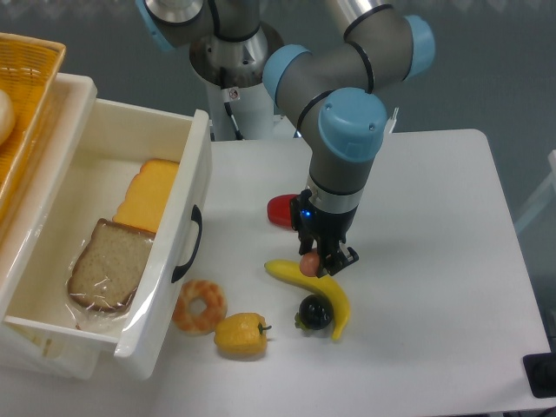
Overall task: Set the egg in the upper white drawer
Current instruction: 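Lower the gripper onto the small brown egg beside the banana and close, then lift the egg and carry it over the open white drawer, then lower the egg into the drawer beside the cheese slice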
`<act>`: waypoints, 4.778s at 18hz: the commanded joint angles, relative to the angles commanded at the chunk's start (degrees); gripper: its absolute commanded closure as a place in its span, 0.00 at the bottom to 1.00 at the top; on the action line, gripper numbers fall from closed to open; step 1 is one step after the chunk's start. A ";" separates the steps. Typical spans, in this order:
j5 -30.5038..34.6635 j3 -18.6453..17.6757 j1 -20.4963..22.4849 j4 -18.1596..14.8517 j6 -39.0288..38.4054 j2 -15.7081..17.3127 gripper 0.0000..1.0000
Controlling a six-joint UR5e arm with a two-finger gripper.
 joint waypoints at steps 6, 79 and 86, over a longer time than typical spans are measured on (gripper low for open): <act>-2.19 0.61 -0.26 0.18 -3.60 -0.09 0.85; 0.09 -5.19 -25.75 -5.10 -16.87 12.66 0.81; 0.09 -5.45 -26.10 -5.19 -17.05 11.69 0.78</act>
